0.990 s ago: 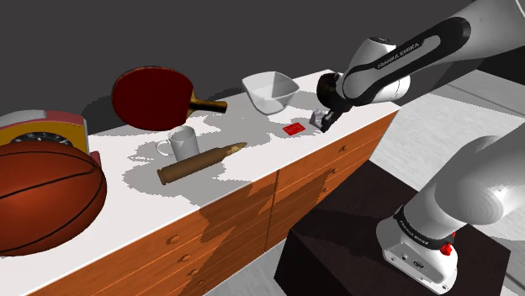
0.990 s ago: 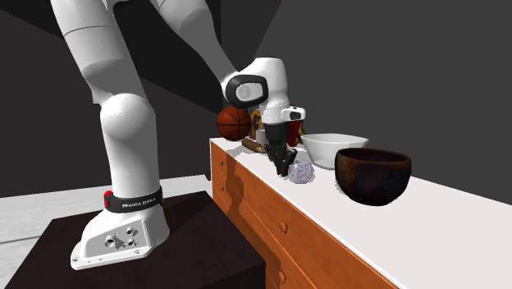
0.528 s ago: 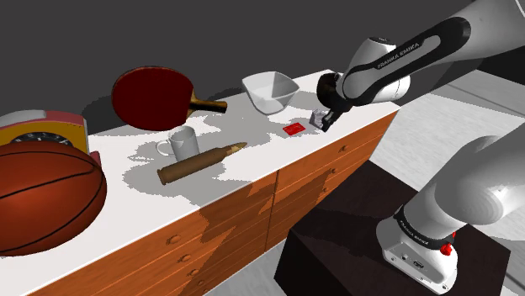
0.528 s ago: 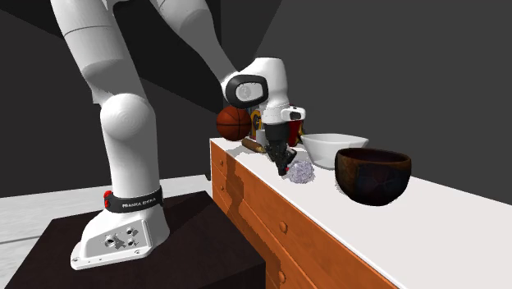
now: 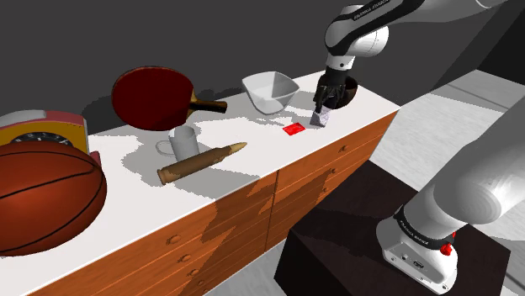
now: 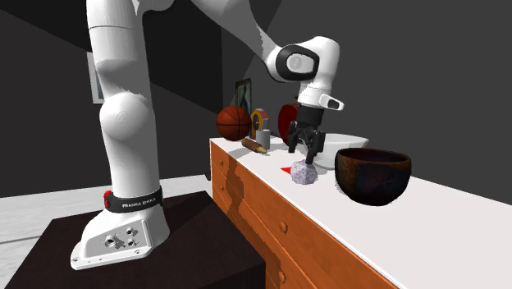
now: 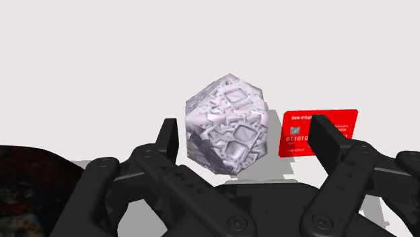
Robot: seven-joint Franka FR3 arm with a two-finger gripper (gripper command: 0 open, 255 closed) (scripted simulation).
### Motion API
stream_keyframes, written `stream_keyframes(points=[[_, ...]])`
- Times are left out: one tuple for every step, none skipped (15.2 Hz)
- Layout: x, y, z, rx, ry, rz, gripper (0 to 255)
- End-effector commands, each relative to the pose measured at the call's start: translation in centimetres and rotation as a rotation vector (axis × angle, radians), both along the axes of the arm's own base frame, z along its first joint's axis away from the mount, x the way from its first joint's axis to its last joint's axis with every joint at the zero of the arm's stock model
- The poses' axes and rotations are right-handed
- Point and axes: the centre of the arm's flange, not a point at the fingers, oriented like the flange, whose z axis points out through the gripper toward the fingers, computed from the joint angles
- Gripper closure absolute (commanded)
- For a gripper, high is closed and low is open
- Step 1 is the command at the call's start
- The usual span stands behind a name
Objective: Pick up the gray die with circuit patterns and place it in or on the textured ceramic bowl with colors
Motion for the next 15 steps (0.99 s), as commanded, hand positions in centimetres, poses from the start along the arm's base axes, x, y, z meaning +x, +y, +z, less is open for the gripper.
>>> stream_keyframes(points=[[0.8,-0.2,-0.4,0.015,0.035,-0.01,0],[0.7,-0.1,-0.9,0.014,0.035,-0.01,0],[0.6,0.0,-1.5,0.015,0.035,-0.01,0],[0.6,0.1,-2.0,0.015,0.035,-0.01,0],[0.5,0.2,-2.5,0.015,0.035,-0.01,0],[0.4,0.3,-3.0,0.015,0.035,-0.01,0],[0.4,0.3,-3.3,0.015,0.035,-0.01,0],[0.4,0.3,-3.3,0.014,0.035,-0.01,0],[0.4,0.3,-3.3,0.015,0.035,-0.01,0],[0.4,0.3,-3.3,0.015,0.035,-0.01,0],[0.4,0.3,-3.3,0.015,0.035,-0.01,0],[0.4,0.3,-3.3,0.015,0.035,-0.01,0],[0.4,0.3,-3.3,0.015,0.035,-0.01,0],[0.4,0.3,-3.3,0.015,0.035,-0.01,0],[0.4,0.3,-3.3,0.015,0.035,-0.01,0]])
